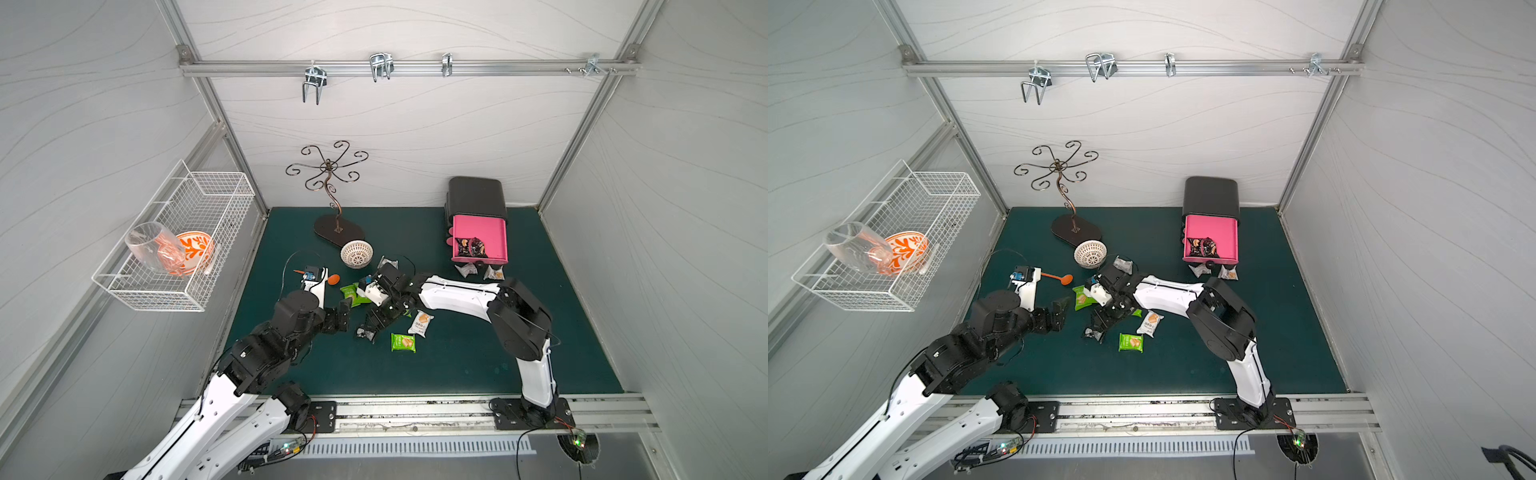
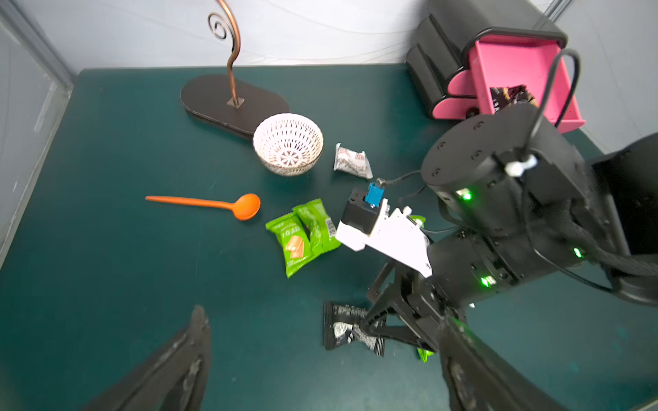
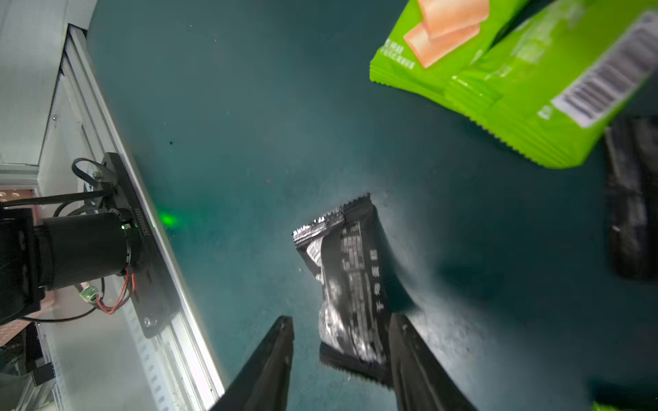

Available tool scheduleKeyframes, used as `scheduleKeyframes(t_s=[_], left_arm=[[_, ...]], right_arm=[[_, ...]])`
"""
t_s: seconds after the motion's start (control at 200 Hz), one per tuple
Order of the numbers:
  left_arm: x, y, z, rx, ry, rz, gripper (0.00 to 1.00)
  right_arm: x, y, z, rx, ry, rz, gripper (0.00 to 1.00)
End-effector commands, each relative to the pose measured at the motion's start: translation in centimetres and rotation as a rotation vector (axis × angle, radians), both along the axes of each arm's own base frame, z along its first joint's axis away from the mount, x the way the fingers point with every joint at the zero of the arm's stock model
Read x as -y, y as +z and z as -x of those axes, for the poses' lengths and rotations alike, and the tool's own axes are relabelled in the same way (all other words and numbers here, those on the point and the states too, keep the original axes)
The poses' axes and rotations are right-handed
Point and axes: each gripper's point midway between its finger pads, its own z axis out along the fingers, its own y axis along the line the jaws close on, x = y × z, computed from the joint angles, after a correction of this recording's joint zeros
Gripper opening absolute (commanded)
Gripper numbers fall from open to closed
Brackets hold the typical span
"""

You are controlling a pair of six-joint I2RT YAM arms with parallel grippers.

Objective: Place the cookies into the drawer by color
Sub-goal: Pick up the cookie at the center of the board.

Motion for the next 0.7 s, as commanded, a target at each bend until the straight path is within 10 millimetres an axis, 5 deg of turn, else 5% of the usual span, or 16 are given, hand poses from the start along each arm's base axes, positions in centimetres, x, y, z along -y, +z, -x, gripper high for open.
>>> scheduleKeyframes(t_s=[0.0,0.33,0.535,0.695], left_arm=[[-0.6,-0.9,0.4,-0.041,0.041,0.009,0.99],[-0.1,-1.2,0.1,-0.048,0.031,0.024,0.99],[0.3,-1.4,0.0,-0.046,0.022,0.042,0.99],[1.9,-0.9,0.0,-0.025,-0.062,0.074,0.99]], right_arm=[[-0.7,-1.0,0.4,-0.007,0.037,0.022,0.48],[1.6,-5.2,0.8,0.009,0.044,0.178,0.38],[1.9,-4.5,0.7,0.027,0.045,0.173,0.13],[1.9,-1.7,0.6,0.047,0.027,0.122,0.0]])
